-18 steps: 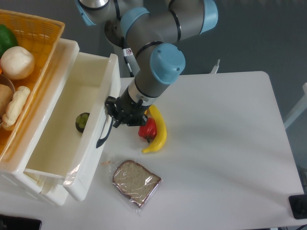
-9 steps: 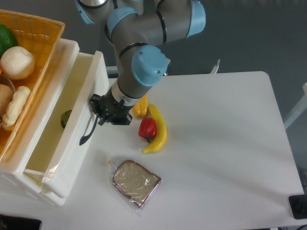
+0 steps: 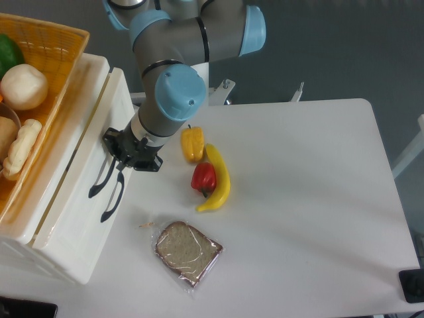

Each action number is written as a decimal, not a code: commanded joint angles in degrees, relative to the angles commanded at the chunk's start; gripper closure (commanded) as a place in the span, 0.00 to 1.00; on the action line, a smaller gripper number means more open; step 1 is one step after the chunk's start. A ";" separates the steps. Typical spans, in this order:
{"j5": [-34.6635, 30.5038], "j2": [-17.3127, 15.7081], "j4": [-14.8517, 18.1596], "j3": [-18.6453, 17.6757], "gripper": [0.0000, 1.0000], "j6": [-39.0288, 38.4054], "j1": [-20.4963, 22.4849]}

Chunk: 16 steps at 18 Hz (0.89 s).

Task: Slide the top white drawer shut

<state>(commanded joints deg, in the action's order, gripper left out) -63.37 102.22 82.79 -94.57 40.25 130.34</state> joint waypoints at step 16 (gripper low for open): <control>-0.53 0.53 -0.70 2.02 0.55 0.44 3.85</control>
<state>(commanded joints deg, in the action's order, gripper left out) -63.90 102.74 82.09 -92.56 40.69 134.19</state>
